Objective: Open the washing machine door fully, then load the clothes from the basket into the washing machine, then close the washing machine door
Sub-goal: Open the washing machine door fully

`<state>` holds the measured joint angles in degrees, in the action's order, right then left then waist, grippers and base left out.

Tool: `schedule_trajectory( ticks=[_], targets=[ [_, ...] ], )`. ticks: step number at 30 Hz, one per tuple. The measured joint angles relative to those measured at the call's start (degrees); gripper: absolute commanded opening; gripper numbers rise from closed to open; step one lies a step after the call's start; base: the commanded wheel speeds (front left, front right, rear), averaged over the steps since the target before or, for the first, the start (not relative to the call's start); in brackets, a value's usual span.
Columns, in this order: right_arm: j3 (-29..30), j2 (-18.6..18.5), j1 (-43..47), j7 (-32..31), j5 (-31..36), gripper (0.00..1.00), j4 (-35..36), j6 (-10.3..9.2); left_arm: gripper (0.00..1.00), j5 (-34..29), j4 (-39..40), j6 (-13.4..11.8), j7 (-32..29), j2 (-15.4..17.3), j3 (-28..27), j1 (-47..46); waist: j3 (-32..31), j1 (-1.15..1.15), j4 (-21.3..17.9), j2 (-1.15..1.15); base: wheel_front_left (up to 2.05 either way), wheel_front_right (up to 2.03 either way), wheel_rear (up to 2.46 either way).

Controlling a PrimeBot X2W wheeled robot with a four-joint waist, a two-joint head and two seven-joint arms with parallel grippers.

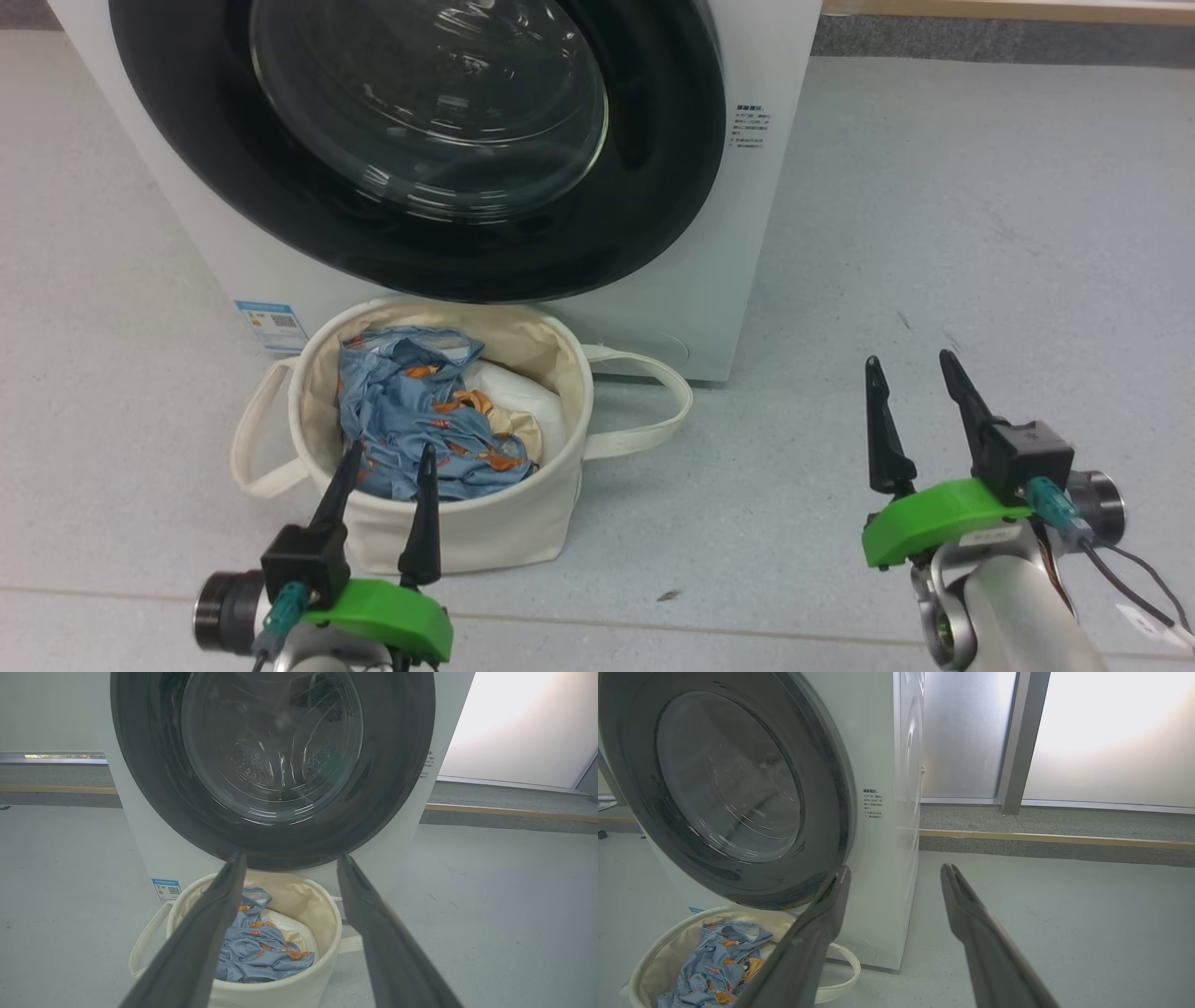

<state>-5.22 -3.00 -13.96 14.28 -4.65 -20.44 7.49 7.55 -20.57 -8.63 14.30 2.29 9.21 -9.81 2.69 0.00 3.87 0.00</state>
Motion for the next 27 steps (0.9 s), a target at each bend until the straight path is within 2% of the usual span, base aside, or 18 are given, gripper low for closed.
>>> schedule_trajectory(
  ticks=[14,15,16,17,21,27],
  targets=[
    [0.11,0.00,-0.26,0.00,-0.49,1.00,-0.14,0.00,1.00,0.00,0.01,0.00,0.00,0.00,0.18,-0.02,1.44,-0.01,0.13,0.00,0.00,0.00,0.00],
    [0.13,0.00,-0.43,0.00,-0.55,0.92,-0.36,0.00,1.00,0.00,0.02,0.00,0.00,0.00,0.23,-0.02,1.67,-0.01,0.17,0.00,0.00,0.00,0.00],
    [0.11,0.00,-0.66,0.01,-1.62,0.21,-0.88,0.00,1.00,0.00,0.02,0.00,0.00,0.00,0.32,-0.04,1.91,-0.01,0.21,0.00,0.00,0.00,0.00],
    [0.07,0.00,-1.06,0.01,-4.34,0.00,-1.78,0.00,1.00,0.00,0.04,0.00,0.00,0.00,0.45,-0.10,2.16,-0.01,0.28,0.00,0.00,0.00,0.00],
    [0.83,0.00,-2.62,0.00,-13.96,0.00,-5.09,0.00,1.00,0.00,0.19,-0.01,0.00,0.00,0.83,-0.89,3.36,-0.01,0.65,0.00,0.00,0.00,0.00],
    [0.98,-0.03,-10.04,-1.93,-42.43,0.00,-12.79,0.00,1.00,0.05,0.91,-0.44,0.00,0.00,1.00,-2.56,6.61,0.00,1.25,0.00,0.00,0.00,0.00]
  ],
)
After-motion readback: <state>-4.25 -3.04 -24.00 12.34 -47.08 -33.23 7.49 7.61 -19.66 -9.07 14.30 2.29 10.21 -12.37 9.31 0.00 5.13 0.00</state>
